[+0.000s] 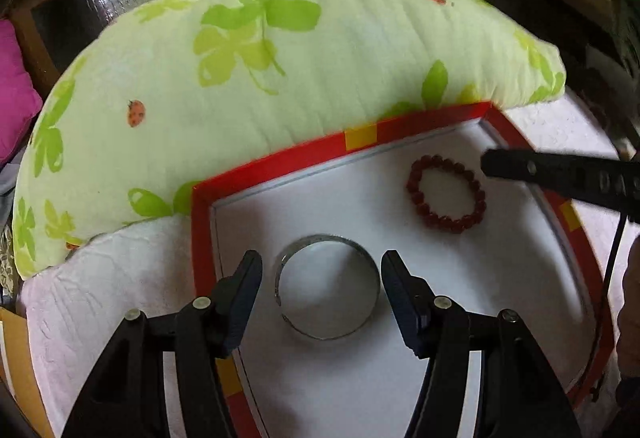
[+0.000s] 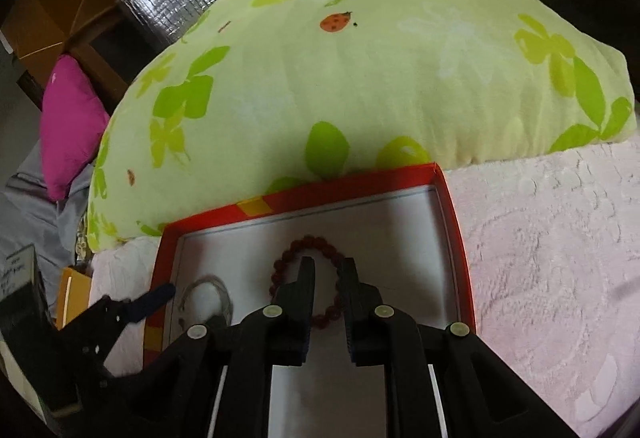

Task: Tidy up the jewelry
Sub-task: 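Open the left tool over the tray while the right tool releases the red bracelet inside, then withdraw both open tools from the tray back over the bracelets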

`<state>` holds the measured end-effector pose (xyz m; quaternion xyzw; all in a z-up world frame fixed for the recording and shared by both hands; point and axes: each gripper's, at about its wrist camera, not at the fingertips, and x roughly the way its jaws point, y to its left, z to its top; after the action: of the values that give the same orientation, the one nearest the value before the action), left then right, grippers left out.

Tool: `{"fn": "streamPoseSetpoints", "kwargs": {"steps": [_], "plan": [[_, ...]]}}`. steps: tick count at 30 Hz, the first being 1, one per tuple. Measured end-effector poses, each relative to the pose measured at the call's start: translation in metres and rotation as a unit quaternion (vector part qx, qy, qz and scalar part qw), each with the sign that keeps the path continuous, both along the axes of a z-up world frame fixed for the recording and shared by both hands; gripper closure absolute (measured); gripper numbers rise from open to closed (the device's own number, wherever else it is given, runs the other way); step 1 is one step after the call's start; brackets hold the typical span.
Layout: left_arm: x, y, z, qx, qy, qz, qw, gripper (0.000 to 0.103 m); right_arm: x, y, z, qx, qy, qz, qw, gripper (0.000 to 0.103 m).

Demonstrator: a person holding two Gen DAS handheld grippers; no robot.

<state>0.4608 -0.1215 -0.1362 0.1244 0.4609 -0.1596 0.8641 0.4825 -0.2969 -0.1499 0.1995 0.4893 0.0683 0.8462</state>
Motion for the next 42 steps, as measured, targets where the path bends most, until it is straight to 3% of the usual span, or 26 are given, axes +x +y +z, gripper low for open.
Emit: {"fn": "streamPoseSetpoints", "kwargs": {"steps": [3,10,15,22,34,42], "plan": [[-0.013,0.007,0.014,-0.006,-0.027,0.007,0.9996,0.039,-0.017,-0.002,0.009,-0.004,-0.014,0.007,1.0,0.085],[-0.074,0.04,0.051,-0.028,-0.075,0.023,0.9965,0.036,-0.076,-0.016,0.04,-0.009,-0.051,0.009,0.999,0.051],[-0.139,0.065,0.066,-0.034,-0.099,0.033,0.994,0.033,-0.133,-0.017,0.063,-0.01,-0.074,0.024,0.997,0.051],[-0.222,0.095,0.054,-0.03,-0.096,0.05,0.9937,0.033,-0.215,0.001,0.083,-0.022,-0.096,0.057,0.994,0.051],[-0.313,0.126,0.02,-0.037,-0.077,0.066,0.9942,0.033,-0.321,0.009,0.051,-0.018,-0.073,0.062,0.995,0.052],[-0.325,0.131,-0.016,-0.045,-0.049,0.059,0.996,0.033,-0.345,0.005,0.025,-0.005,-0.054,0.047,0.997,0.051]]}}
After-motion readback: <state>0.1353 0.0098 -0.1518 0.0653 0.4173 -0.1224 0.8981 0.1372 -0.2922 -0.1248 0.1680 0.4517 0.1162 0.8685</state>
